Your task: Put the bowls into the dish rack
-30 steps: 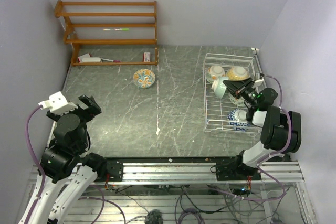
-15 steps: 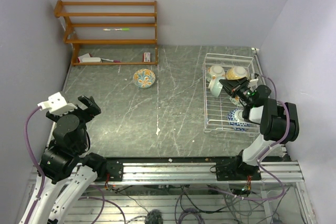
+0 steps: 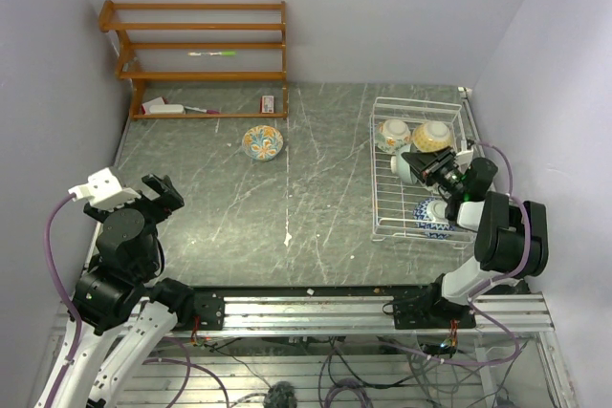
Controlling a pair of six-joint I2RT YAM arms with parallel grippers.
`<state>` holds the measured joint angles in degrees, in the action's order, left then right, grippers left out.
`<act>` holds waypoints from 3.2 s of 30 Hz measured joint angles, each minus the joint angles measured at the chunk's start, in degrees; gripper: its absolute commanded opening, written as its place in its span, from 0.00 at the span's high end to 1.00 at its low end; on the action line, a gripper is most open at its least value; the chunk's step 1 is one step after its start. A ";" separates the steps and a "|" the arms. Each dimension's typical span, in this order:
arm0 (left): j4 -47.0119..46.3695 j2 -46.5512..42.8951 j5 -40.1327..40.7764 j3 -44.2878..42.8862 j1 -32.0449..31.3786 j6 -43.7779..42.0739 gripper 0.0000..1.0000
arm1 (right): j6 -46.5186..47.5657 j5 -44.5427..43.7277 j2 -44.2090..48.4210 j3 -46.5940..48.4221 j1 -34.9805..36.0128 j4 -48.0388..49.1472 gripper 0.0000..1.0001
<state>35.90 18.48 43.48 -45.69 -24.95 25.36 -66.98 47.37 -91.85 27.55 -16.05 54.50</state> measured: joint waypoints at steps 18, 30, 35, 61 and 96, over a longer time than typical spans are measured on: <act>0.00 0.00 -0.02 0.00 0.00 0.00 0.02 | -9.09 1.86 0.13 0.79 2.16 5.11 0.92; 0.00 -0.63 0.02 0.00 0.00 0.00 0.02 | -9.44 0.70 -3.04 2.95 3.32 2.56 0.88; 0.00 -0.63 0.00 0.00 0.00 0.00 0.02 | -6.84 1.14 -2.25 3.10 1.99 0.13 0.86; 0.02 -0.35 0.00 0.00 0.00 0.15 0.02 | -2.86 3.96 0.68 1.22 -2.03 -2.27 0.90; 0.00 -0.37 -0.02 0.00 0.00 0.13 0.02 | -10.25 3.91 -1.49 -1.38 -2.29 4.35 0.88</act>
<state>35.90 18.11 43.46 -45.69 -24.95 25.50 -77.23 51.29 -93.34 26.17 -18.35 58.85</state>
